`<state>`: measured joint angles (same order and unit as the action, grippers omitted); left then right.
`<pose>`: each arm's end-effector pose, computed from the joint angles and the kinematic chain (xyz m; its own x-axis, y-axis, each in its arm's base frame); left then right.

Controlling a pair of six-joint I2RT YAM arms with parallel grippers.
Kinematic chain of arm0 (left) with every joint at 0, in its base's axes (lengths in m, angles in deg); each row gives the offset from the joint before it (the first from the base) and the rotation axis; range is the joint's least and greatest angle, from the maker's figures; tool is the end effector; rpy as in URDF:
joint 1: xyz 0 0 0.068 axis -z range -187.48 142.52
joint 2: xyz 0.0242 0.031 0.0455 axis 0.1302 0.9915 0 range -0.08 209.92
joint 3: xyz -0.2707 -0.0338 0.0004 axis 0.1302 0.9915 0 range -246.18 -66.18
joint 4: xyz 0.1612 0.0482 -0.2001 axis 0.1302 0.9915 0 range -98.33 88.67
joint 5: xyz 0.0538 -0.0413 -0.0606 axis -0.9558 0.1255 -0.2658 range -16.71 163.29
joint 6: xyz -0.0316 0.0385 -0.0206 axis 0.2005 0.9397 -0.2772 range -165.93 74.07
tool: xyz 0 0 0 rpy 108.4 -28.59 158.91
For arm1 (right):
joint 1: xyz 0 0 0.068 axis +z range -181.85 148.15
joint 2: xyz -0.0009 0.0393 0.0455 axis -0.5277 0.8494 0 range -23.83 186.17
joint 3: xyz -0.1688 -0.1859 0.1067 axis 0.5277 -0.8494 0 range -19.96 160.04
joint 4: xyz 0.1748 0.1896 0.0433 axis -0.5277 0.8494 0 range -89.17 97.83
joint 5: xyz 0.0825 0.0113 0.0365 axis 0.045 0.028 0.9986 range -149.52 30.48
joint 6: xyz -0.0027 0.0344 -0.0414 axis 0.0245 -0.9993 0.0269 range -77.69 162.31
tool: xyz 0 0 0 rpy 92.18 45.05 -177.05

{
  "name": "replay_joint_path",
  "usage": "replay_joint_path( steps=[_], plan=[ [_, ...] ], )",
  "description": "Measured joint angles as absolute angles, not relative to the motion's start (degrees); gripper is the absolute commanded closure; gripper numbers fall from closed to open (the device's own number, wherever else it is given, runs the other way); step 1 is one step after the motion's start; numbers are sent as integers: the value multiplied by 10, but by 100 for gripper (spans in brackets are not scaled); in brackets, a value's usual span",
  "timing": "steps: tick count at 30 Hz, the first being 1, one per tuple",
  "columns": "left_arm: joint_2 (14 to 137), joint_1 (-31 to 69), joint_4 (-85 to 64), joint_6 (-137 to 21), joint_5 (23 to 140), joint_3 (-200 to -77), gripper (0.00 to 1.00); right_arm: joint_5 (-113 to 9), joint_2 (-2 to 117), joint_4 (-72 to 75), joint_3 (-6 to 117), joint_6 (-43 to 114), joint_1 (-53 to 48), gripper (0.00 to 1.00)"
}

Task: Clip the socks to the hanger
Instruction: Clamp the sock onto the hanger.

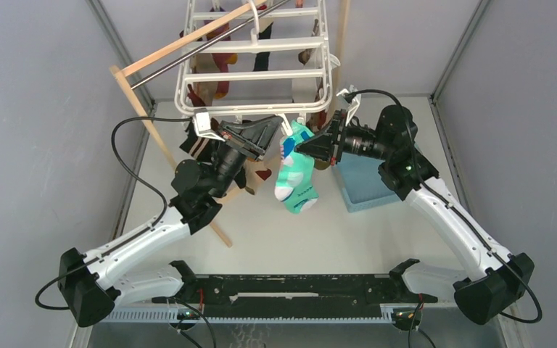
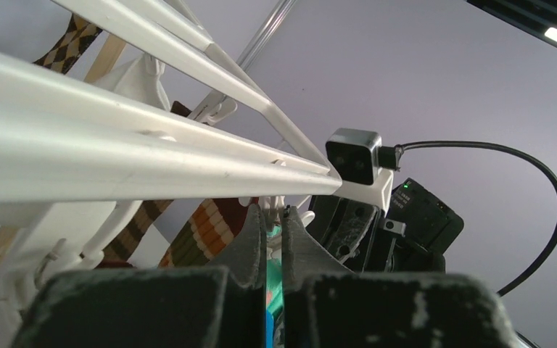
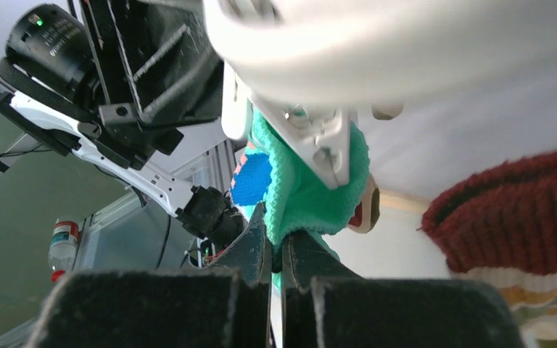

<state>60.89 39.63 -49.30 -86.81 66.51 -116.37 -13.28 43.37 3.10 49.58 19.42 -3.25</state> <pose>0.1652 -0.1717 0.4124 -0.1719 -0.7698 -0.6146 0.7216 0.3264 -0.6106 0.2149 0.1463 0.4269 -0.3744 0.1023 -0.9216 -0.8896 0.2407 0.3881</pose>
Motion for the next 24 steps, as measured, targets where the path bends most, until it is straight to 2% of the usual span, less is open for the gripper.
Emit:
replay_joint_path(
  steps=[8,24],
  plan=[
    [608,396,-481,-864,665,-1164,100,-130,404,29,435,192,-29,100],
    [610,396,-481,-865,665,-1164,100,-129,367,27,431,192,-18,100]
  ],
)
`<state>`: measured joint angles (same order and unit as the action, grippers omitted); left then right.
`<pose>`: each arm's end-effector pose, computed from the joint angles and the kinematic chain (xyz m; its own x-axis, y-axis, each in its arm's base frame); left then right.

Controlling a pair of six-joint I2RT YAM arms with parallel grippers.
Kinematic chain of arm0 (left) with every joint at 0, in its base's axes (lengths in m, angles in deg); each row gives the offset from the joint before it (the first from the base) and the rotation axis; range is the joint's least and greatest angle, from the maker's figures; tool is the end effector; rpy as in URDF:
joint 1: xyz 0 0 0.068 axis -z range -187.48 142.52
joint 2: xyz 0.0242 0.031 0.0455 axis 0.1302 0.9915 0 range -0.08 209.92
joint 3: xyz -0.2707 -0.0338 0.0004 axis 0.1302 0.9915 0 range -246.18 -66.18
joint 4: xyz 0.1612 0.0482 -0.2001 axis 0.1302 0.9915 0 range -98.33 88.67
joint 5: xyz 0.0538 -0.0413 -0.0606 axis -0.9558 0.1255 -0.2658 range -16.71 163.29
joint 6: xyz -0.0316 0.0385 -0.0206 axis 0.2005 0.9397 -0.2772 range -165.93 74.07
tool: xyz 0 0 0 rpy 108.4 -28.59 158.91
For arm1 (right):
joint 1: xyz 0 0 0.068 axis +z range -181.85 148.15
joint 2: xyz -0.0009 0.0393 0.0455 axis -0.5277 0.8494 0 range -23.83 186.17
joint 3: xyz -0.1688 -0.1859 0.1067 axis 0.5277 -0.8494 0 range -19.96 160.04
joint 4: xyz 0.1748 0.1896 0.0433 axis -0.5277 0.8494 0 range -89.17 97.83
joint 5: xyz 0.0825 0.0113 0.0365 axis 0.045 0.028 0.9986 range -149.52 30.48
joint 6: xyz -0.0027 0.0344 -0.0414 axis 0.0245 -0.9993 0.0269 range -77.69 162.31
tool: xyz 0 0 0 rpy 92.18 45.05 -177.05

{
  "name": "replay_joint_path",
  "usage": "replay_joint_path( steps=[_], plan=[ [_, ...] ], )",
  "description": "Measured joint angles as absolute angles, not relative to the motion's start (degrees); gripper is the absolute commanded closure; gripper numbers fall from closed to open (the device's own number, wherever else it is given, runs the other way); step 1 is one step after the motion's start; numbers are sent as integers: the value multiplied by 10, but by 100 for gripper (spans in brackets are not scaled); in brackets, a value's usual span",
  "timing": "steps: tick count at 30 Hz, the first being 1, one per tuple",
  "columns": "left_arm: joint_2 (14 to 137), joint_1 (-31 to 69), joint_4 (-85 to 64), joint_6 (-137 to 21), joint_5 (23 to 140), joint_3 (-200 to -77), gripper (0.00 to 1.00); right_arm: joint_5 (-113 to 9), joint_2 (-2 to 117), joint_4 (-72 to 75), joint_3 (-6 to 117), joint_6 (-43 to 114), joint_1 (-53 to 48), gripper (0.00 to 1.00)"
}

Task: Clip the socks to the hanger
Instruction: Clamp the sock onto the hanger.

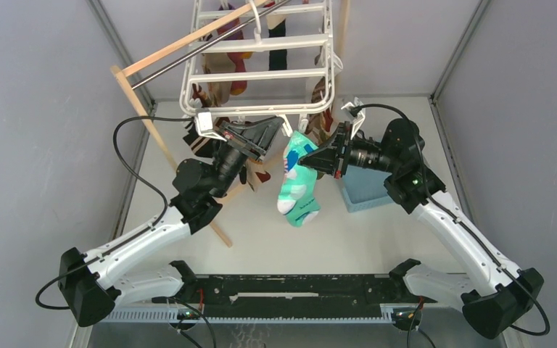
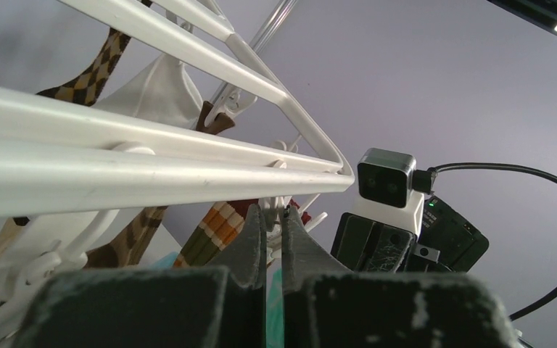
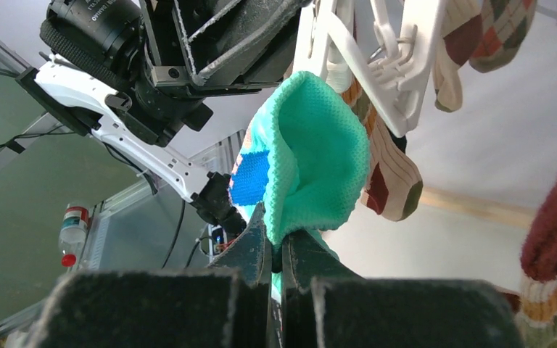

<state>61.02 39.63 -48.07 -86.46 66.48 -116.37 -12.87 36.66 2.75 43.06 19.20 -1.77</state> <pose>0.1665 -0.1730 0.4099 -0.1773 -0.7572 -0.6287 0.7125 0.3419 -0.6127 0.1866 0.1378 0.4150 -0.3735 0.0950 -0.9227 -0.8988 0.2090 0.3853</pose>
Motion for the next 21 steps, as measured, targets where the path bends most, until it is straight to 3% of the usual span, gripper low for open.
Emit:
replay_joint_path(
  steps=[21],
  plan=[
    [609,395,-480,-864,665,-1164,100,-130,403,15,419,193,31,100]
  ],
)
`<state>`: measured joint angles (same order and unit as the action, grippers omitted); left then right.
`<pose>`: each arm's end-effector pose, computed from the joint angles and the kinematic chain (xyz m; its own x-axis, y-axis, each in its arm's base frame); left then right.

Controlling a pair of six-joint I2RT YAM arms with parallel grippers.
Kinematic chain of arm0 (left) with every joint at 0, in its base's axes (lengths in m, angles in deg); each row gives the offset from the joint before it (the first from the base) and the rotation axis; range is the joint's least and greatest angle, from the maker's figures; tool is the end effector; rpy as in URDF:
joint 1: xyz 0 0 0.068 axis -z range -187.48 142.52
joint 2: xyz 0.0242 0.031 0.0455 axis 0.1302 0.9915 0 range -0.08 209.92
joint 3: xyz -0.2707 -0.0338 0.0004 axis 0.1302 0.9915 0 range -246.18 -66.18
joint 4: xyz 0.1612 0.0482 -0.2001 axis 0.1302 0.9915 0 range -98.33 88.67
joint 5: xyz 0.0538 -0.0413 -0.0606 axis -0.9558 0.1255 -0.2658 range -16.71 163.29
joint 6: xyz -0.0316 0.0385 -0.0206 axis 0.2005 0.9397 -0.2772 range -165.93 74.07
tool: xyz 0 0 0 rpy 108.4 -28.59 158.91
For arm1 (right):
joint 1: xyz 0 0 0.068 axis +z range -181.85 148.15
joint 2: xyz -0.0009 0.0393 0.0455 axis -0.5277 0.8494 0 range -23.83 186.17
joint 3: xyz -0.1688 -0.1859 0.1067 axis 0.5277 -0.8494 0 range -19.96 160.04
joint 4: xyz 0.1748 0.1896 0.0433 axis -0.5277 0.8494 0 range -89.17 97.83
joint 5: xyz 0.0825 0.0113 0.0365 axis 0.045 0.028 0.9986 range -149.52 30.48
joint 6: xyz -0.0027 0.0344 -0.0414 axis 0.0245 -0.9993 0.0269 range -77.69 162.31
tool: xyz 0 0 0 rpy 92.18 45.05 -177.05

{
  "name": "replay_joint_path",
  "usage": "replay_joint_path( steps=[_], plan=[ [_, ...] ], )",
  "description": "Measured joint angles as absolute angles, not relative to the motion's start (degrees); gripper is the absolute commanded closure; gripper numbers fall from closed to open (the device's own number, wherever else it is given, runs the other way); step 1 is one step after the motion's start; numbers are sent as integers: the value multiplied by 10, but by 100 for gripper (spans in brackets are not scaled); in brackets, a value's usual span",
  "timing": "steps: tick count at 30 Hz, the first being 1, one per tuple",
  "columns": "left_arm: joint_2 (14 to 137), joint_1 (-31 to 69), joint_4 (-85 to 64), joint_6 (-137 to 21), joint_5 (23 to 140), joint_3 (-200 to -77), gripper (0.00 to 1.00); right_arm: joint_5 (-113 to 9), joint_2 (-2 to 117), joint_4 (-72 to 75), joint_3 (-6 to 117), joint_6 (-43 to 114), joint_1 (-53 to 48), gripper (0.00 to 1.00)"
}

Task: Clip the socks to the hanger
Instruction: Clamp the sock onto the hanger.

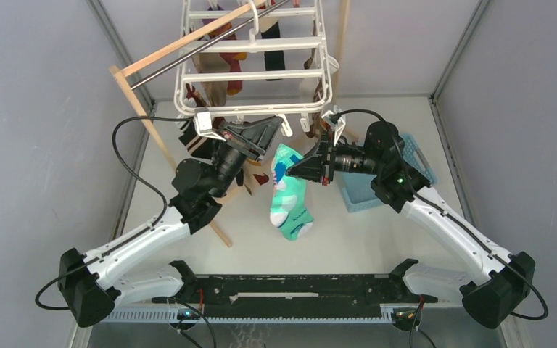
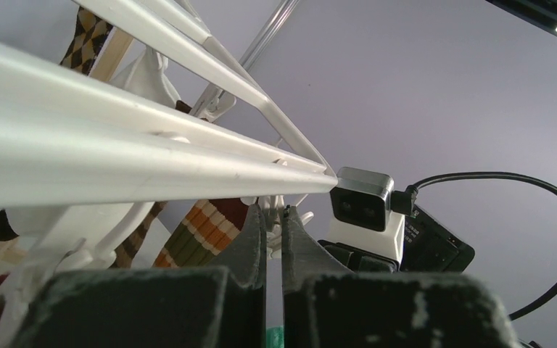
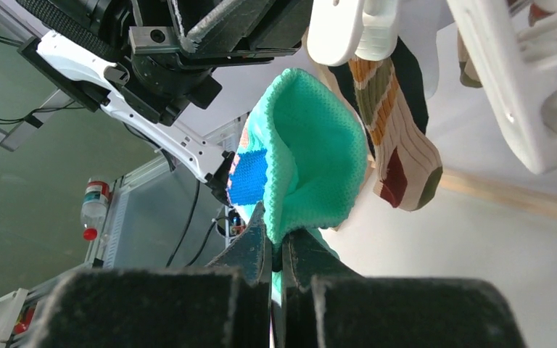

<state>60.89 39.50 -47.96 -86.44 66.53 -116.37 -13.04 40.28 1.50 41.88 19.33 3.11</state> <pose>0.1665 -0.1723 0.4102 -0.1756 -0.7573 -0.6290 0.7124 0.3432 -0.6121 0.1904 0.1645 0.3962 -0.4244 0.0313 -0.9049 -0.8933 0.1490 0.4241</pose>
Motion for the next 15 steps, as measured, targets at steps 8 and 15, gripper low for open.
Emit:
replay_joint_path(
  steps=[8,15],
  plan=[
    [604,395,-478,-864,665,-1164,100,-130,405,20,426,199,17,100],
    [602,395,-478,-865,673,-1164,100,-128,412,19,451,199,-18,100]
  ],
)
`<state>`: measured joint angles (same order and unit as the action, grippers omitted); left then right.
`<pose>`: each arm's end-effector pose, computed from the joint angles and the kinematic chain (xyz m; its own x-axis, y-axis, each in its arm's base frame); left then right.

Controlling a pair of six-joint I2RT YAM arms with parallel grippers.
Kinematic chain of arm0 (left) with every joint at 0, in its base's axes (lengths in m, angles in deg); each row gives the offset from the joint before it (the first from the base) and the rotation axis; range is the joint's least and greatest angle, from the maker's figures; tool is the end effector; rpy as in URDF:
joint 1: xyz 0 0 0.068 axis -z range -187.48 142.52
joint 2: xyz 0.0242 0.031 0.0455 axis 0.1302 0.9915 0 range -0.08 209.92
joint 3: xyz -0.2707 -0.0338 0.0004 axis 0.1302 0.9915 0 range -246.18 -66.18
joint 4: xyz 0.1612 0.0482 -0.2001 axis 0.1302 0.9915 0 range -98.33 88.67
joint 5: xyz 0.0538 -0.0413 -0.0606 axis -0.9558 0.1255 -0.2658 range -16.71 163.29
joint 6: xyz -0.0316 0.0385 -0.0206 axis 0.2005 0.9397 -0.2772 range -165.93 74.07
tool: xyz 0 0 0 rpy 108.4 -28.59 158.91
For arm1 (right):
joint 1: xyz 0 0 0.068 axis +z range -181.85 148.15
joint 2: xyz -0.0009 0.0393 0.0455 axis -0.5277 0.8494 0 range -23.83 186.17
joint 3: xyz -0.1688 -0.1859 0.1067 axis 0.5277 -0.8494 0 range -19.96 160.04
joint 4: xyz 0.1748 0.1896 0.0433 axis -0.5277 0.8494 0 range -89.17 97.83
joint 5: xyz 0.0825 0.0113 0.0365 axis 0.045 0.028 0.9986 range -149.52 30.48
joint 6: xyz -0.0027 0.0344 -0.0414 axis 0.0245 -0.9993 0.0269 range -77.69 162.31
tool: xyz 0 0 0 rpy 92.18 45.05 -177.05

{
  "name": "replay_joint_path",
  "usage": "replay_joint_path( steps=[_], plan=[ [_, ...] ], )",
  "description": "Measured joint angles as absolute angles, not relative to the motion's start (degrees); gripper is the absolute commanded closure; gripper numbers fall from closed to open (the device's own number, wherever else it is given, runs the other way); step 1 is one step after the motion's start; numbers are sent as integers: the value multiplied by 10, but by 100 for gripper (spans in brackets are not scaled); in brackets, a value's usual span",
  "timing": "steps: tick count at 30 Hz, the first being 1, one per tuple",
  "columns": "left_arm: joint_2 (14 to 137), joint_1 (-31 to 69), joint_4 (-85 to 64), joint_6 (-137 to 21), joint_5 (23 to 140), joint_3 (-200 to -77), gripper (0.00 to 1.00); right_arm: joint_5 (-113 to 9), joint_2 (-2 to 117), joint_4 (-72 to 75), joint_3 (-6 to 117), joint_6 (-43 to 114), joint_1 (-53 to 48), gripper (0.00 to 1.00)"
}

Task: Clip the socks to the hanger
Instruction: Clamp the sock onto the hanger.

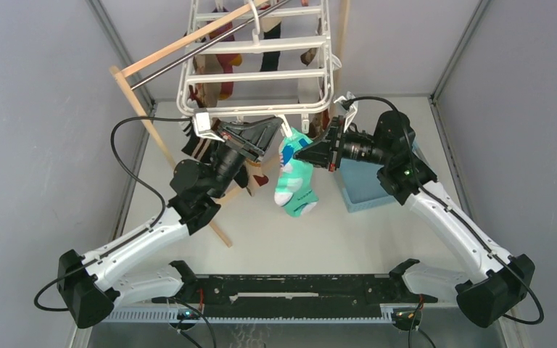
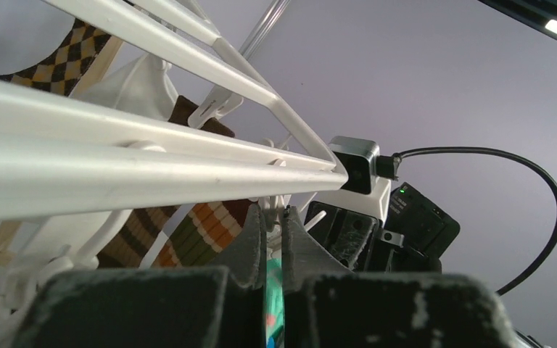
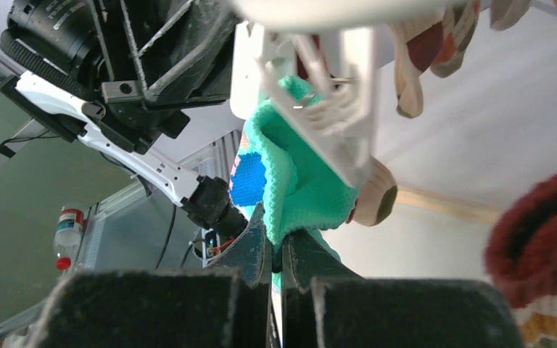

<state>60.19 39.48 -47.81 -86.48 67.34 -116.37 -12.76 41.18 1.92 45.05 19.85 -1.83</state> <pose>0.1638 -0.1700 0.4127 -0.1779 -0.7569 -0.6289 0.7234 0.3327 -0.6050 0.2052 0.1483 0.4109 -0.3871 0.0786 -0.9187 -0.8933 0.2150 0.3948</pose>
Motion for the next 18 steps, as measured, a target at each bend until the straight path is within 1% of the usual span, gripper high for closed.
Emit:
replay_joint_path(
  steps=[10,18],
  plan=[
    [599,393,-478,-865,671,-1164,100,-119,444,5,456,193,-34,100],
    [598,393,-478,-865,674,-1164,100,-109,445,3,466,188,-32,100]
  ],
)
